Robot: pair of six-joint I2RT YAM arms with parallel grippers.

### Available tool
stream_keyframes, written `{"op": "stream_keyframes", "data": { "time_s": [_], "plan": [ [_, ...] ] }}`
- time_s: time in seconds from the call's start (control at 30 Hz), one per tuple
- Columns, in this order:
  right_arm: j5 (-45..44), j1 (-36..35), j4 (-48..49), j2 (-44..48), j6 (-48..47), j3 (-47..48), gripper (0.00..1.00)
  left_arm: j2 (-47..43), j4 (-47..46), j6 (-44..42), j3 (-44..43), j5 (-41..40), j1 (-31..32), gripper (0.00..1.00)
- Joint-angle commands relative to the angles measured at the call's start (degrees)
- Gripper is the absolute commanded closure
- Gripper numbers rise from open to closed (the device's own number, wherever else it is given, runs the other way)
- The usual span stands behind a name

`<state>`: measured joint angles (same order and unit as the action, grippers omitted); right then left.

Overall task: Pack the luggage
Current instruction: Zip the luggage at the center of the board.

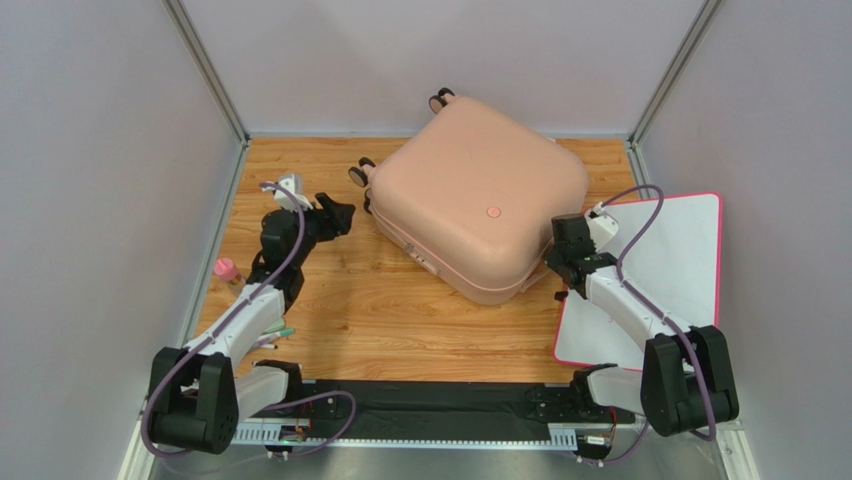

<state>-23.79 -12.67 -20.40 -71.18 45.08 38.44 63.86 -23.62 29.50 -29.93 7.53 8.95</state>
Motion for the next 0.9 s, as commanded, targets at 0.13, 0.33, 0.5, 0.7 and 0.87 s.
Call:
{"op": "stream_keyframes", "data": {
  "time_s": [0.13,0.33,0.5,0.7,0.87],
  "plan": [
    [-3.28,3.35,-4.82,-1.51,-3.94,-1.52,1.00,11.08,-3.54,15.05,-11.09,2.40,-2.09,0.10],
    [-2.58,4.93,-4.47,-2.47,-5.35,-0.91,1.00,22.95,-7.13,18.75,-21.02,6.77,-2.36,0.04],
    [-0.47,7.65,-3.68,-4.31,-6.58,0.32,1.00,27.46,-14.70,19.99,-23.15,8.64,-2.89,0.02],
    [2.34,10.38,-2.80,-9.06,-8.43,4.10,1.00,34.39,-11.89,18.23,-31.31,10.48,-2.89,0.00],
    [5.07,11.44,-2.80,-15.30,-9.57,8.67,1.00,38.71,-10.67,18.14,-37.29,12.85,-2.89,0.00]
  ]
}}
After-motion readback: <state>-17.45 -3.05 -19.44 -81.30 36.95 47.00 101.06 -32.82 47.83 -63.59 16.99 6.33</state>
